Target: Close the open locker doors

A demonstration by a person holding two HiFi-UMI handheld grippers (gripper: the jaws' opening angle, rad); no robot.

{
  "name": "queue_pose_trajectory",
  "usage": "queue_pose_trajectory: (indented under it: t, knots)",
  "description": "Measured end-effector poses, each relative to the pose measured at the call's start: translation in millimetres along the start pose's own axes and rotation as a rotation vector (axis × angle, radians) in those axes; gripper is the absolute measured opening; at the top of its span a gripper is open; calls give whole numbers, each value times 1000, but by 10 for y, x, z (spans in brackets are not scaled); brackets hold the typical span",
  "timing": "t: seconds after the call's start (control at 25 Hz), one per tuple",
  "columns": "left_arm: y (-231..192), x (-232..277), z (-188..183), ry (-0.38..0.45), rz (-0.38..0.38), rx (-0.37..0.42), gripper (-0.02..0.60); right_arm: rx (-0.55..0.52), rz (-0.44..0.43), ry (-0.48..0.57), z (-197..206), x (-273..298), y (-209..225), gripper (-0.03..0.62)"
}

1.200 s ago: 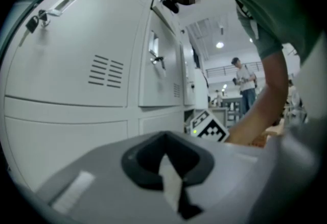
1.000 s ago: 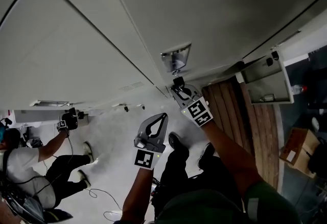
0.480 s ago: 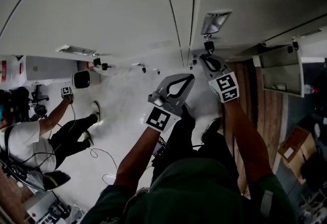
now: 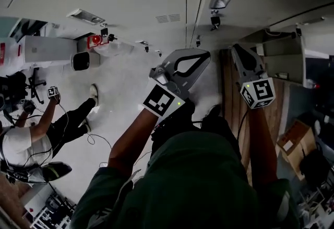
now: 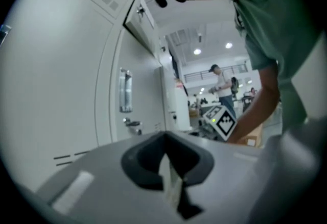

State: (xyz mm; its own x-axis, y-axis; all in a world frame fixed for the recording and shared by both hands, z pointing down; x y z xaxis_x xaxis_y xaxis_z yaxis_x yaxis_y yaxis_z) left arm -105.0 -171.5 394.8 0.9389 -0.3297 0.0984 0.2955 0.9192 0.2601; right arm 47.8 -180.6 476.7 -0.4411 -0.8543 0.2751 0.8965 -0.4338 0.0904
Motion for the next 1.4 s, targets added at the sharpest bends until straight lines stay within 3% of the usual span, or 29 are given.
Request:
queue_pose_trajectory:
  t: [0.4, 0.56, 0.68, 1.0, 1.4]
  knots:
    - [342, 511, -485, 34, 165, 50, 2, -45, 128, 128, -584, -1090, 245, 21]
    - [424, 553, -607, 73, 132, -59, 2, -20, 140, 147, -567, -1339, 155, 21]
    - [636, 864, -728, 119, 150, -87, 2, -12, 180, 143, -424, -1660, 369, 21]
    - [1434, 1593, -784, 99, 225, -98, 2, 45, 235, 79, 140, -2447, 978, 21]
    - [2201, 2588, -466, 56, 301, -165, 2, 98, 285, -28, 1045, -3116, 1882, 23]
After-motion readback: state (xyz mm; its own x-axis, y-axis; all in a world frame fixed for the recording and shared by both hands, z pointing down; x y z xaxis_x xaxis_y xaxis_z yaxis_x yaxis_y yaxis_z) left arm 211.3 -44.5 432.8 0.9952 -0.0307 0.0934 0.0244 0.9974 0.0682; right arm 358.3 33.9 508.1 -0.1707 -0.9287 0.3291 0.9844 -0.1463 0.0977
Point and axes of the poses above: the fingertips, and each gripper's own axes: x forward along the fingers, y to its right, z out of its underside, the point moved 4 cm from there along -x, backward along the fingers, and after that the axes turned 5 degrees about x, right-handed, at the moved point
